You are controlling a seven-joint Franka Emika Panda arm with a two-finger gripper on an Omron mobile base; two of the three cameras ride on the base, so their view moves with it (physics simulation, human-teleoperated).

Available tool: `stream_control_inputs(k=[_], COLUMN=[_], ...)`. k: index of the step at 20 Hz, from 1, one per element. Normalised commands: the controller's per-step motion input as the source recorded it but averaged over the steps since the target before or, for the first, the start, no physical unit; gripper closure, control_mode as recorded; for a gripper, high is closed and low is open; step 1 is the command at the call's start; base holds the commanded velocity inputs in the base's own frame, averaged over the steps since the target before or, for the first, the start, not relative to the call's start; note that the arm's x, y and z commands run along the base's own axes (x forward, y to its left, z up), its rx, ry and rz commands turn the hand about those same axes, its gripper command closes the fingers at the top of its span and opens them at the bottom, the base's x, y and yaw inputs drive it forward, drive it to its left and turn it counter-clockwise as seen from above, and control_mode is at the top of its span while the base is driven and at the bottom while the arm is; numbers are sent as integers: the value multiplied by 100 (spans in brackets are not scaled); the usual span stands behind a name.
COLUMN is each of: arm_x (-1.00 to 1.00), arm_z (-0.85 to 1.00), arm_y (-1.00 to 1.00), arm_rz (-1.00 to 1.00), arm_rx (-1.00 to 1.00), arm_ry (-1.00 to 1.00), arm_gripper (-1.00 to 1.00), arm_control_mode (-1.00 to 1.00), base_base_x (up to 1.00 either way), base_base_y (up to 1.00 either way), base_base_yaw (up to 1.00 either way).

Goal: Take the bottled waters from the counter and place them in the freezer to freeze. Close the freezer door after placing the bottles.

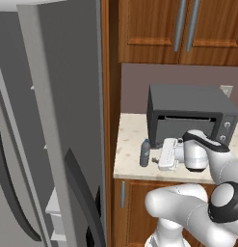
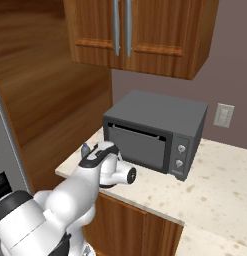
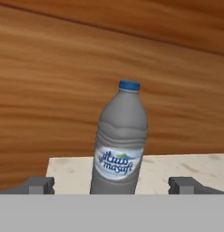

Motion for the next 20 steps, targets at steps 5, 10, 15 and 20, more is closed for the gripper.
stream_control_inputs(k=[5, 10, 15, 20], arm_x=[3, 6, 4, 13], arm_z=[0, 0, 0, 0], arm_y=[19, 18, 19, 17], arm_rz=[0, 0, 0, -1], arm_rx=[0, 0, 0, 0], arm_ry=[0, 0, 0, 0], arm_gripper=[-100, -100, -100, -100], arm_control_mode=[-100, -100, -100, -100], base_base_x=[0, 0, 0, 0], base_base_y=[0, 0, 0, 0], base_base_yaw=[0, 0, 0, 0])
